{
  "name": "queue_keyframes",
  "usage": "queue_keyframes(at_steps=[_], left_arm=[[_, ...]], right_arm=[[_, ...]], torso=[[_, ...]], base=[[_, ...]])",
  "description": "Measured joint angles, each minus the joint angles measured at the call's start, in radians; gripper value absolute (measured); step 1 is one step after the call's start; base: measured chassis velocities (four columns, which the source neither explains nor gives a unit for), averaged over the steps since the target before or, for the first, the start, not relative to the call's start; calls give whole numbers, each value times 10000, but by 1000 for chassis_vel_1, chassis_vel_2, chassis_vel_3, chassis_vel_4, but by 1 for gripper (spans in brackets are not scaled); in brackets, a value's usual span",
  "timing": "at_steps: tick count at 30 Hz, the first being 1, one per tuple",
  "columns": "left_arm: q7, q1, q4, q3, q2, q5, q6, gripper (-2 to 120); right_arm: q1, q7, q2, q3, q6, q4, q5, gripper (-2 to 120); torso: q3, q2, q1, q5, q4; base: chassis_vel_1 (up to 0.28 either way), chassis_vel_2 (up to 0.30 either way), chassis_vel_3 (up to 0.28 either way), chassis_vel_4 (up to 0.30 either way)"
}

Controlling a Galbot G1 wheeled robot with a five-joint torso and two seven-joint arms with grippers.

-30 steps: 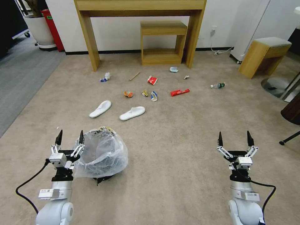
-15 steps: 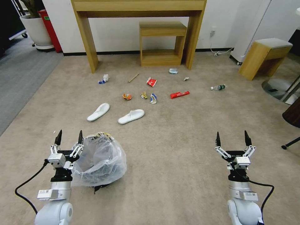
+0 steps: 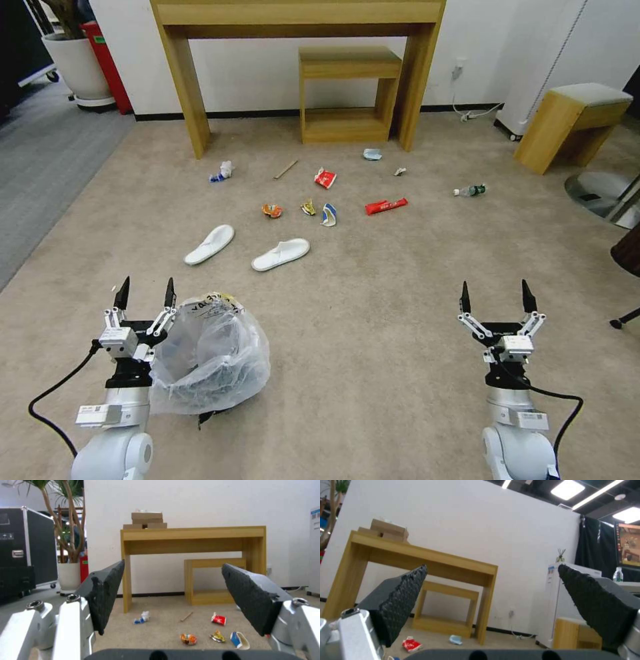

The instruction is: Pick up the trash bin and place the garbage on the floor into it.

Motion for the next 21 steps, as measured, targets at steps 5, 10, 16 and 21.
queue_keyframes(at_steps=[5,10,16,21], left_arm=[[0,-8,-30,0,32,-49,11,77],[-1,3,-40,10,40,-81,21,77],[-1,33,-53,12,34,-84,22,77],[-1,45,-79,-1,46,-111,23,77]], right_arm=[[31,45,19,6,31,16,-43,100],[70,174,28,23,94,-11,-87,100],[70,191,20,23,104,-12,-87,100],[71,192,11,-14,104,-8,-79,100]], torso=[[-1,0,0,0,1],[0,0,0,0,1],[0,0,0,1,0],[0,0,0,1,0]], base=[[0,0,0,0],[0,0,0,0],[16,10,-14,-24],[117,98,-95,-113]])
